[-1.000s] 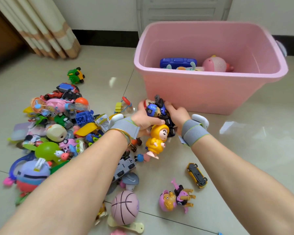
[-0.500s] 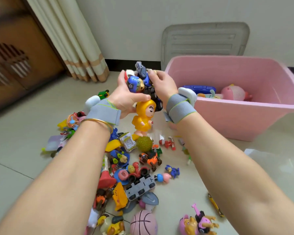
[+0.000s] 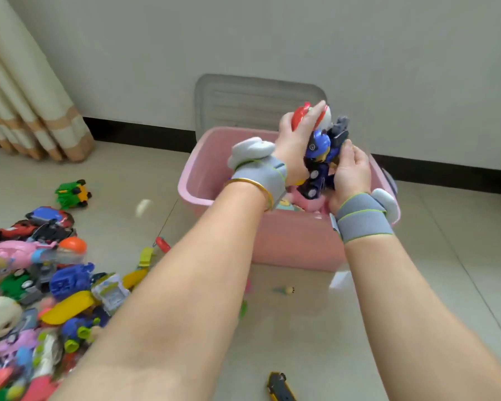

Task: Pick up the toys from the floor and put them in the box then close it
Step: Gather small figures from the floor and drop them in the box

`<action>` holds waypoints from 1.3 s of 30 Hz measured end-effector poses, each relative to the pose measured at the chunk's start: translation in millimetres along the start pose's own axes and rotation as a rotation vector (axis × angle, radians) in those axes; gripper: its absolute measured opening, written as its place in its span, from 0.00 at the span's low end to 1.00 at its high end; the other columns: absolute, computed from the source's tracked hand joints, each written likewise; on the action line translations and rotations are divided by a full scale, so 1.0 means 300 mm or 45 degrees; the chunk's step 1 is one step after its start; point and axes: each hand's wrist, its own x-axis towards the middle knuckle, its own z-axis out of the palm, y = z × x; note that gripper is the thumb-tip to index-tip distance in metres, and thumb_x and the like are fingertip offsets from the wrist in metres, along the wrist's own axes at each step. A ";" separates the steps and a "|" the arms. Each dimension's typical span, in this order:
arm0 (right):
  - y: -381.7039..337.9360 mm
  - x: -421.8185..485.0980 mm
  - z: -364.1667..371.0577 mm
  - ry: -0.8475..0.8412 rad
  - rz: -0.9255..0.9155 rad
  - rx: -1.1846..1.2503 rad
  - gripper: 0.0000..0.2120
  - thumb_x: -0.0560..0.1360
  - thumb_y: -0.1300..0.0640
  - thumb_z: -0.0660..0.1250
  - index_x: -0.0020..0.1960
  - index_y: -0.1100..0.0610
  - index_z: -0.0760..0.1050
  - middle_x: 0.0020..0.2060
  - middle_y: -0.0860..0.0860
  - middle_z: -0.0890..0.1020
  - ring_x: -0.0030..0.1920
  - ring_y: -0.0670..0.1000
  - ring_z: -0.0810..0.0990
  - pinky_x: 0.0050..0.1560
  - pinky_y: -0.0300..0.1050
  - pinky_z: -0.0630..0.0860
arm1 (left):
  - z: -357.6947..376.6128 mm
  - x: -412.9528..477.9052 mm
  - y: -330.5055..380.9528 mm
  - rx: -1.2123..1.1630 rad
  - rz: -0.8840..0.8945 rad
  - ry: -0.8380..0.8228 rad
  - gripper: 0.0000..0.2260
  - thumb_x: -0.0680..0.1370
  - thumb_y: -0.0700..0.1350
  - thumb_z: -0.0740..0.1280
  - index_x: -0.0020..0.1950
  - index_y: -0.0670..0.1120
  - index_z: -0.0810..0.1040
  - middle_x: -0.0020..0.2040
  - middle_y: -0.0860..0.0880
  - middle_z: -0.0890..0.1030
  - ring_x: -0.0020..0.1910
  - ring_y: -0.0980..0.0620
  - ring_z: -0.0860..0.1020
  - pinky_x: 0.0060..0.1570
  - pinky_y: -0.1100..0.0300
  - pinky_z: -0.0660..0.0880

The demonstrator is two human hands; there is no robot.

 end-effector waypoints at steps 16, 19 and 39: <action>-0.019 -0.047 -0.098 -0.097 0.367 -0.196 0.13 0.76 0.69 0.52 0.45 0.62 0.75 0.47 0.61 0.79 0.50 0.60 0.82 0.41 0.48 0.82 | 0.107 -0.095 -0.119 -0.423 -0.287 0.024 0.20 0.77 0.29 0.53 0.66 0.40 0.71 0.58 0.41 0.73 0.47 0.46 0.81 0.37 0.66 0.78; -0.012 -0.172 -0.098 -0.285 0.250 -0.217 0.16 0.71 0.73 0.48 0.37 0.59 0.71 0.31 0.56 0.80 0.28 0.50 0.79 0.25 0.39 0.76 | 0.044 -0.202 -0.139 -0.743 -0.328 0.011 0.12 0.78 0.28 0.54 0.56 0.37 0.73 0.41 0.42 0.79 0.28 0.54 0.81 0.27 0.66 0.78; 0.644 -0.309 -0.023 -0.900 0.218 -1.635 0.23 0.78 0.39 0.51 0.71 0.42 0.59 0.71 0.51 0.63 0.66 0.62 0.65 0.65 0.56 0.66 | 0.169 -0.479 -0.711 0.983 -0.866 -0.752 0.39 0.71 0.65 0.62 0.76 0.62 0.45 0.63 0.49 0.65 0.63 0.45 0.70 0.56 0.55 0.71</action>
